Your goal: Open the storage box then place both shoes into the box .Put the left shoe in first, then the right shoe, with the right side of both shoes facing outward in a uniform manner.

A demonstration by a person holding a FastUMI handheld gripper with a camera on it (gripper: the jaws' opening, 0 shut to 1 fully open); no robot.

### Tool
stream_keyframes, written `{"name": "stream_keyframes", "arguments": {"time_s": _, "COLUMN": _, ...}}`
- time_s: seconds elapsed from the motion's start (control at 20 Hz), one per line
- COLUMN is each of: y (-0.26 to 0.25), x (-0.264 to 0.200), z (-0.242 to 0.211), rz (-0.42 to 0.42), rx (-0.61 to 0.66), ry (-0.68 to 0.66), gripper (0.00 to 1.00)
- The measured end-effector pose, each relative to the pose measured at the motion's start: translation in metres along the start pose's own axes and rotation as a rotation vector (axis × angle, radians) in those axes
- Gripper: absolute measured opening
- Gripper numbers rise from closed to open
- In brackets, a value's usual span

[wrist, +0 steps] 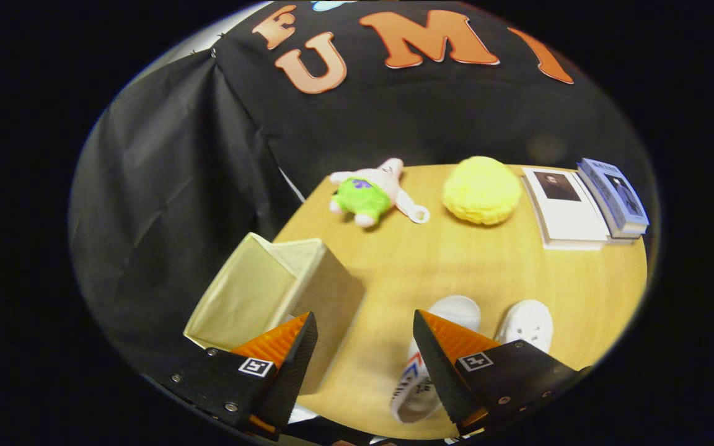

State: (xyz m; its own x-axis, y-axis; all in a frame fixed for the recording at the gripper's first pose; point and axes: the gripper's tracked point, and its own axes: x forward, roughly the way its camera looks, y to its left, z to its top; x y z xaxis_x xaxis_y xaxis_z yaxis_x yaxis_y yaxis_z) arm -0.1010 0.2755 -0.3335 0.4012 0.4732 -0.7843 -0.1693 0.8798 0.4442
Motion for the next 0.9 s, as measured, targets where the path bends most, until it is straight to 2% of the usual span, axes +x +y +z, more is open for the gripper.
{"name": "stream_keyframes", "arguments": {"time_s": 0.2, "y": -0.057, "x": 0.006, "z": -0.054, "rz": -0.11, "rx": -0.018, "ry": 0.077, "gripper": 0.91}}
{"name": "stream_keyframes", "arguments": {"time_s": 0.4, "y": -0.077, "x": 0.016, "z": -0.094, "rz": -0.136, "rx": 0.004, "ry": 0.143, "gripper": 0.79}}
{"name": "stream_keyframes", "arguments": {"time_s": 0.6, "y": -0.088, "x": 0.031, "z": -0.112, "rz": -0.157, "rx": 0.003, "ry": 0.149, "gripper": 0.69}}
{"name": "stream_keyframes", "arguments": {"time_s": 0.7, "y": -0.093, "x": 0.038, "z": -0.122, "rz": -0.177, "rx": 0.008, "ry": 0.169, "gripper": 0.63}}
{"name": "stream_keyframes", "arguments": {"time_s": 0.8, "y": -0.085, "x": 0.045, "z": -0.124, "rz": -0.143, "rx": 0.064, "ry": 0.178, "gripper": 0.53}}
{"name": "stream_keyframes", "arguments": {"time_s": 0.9, "y": -0.077, "x": 0.049, "z": -0.126, "rz": -0.107, "rx": 0.129, "ry": 0.199, "gripper": 0.36}}
